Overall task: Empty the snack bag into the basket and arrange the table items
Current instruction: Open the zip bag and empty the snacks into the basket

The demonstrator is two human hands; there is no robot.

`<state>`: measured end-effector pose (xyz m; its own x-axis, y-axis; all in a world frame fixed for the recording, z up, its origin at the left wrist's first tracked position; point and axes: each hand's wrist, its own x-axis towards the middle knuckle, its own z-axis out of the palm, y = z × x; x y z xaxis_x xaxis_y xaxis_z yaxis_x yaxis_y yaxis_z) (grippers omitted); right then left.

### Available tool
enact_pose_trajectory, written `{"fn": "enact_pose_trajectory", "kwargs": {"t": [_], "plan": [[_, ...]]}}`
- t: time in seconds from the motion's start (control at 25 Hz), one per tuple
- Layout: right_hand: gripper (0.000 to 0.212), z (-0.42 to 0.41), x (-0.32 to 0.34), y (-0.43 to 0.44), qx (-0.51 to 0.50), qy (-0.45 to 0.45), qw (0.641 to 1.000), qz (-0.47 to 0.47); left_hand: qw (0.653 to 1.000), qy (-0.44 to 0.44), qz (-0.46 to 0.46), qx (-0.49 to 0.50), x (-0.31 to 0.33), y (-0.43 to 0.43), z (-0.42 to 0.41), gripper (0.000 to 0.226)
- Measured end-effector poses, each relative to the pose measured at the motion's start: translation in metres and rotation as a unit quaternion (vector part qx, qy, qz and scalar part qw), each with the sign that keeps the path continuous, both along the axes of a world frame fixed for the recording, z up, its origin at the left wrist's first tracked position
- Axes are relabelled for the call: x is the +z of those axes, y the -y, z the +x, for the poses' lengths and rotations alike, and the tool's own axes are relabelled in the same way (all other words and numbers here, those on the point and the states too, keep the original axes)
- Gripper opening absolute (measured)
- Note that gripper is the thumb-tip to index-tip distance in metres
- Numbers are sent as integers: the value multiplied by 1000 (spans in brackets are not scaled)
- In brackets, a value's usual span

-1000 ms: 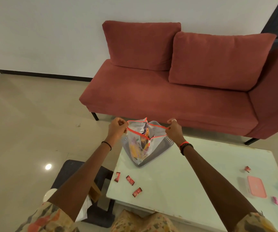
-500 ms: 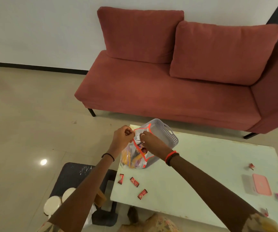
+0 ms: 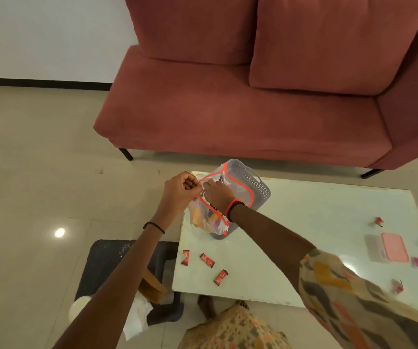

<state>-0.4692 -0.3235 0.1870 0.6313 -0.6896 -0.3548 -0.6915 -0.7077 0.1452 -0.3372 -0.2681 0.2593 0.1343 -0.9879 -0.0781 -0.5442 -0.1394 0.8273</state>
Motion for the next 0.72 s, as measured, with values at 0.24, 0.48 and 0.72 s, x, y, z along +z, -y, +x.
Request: {"fn": "enact_pose_trajectory", "kwargs": {"t": [0.24,0.48,0.72], "plan": [[28,6,-1,10,24,-6,999,-36,1000,-18,-10,13,-7,14,8,8],[35,18,26,16,-66,131,989,6,996,-63,-18,59,-7,43,24,13],[36,14,72,42,-165,261,947,91,999,-43,-12,15,-1,84,40,10]]}}
